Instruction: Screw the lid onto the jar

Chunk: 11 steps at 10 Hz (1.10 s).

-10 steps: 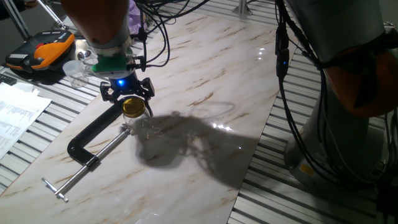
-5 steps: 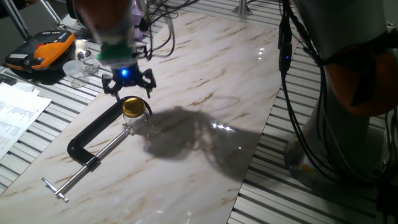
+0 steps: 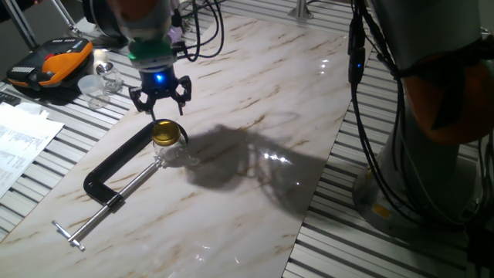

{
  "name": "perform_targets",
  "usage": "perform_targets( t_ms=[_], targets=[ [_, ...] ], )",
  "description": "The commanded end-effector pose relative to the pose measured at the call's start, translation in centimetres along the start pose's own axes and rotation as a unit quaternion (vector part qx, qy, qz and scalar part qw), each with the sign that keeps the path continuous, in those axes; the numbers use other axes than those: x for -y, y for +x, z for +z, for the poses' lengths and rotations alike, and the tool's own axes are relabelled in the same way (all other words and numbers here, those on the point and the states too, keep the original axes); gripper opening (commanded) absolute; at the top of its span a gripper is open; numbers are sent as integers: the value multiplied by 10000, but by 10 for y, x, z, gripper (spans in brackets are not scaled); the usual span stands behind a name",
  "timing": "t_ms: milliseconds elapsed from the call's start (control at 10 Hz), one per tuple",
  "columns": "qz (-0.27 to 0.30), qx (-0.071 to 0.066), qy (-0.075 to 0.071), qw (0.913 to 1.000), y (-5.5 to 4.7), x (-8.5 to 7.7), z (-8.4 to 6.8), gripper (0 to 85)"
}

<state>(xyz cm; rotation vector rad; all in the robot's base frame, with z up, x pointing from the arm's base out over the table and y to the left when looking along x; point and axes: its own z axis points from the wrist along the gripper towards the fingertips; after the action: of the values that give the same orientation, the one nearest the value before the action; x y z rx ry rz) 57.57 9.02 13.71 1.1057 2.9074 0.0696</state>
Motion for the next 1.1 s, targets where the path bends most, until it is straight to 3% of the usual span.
perform_targets(
  t_ms=[0,200,300,400,500,600,1000],
  targets=[
    [-1093,-112,-57,9939,-2,0,-3,0],
    [-1418,-157,-70,9897,-6,0,-8,0],
    [-1671,-108,-35,9859,-8,1,-8,0],
    [-2038,-11,24,9790,-9,1,-8,0],
    [-2606,202,218,9650,-8,1,-9,0],
    [-2856,251,238,9577,-8,0,-9,0],
    [-3713,76,-69,9284,-16,5,-17,0]
  ],
)
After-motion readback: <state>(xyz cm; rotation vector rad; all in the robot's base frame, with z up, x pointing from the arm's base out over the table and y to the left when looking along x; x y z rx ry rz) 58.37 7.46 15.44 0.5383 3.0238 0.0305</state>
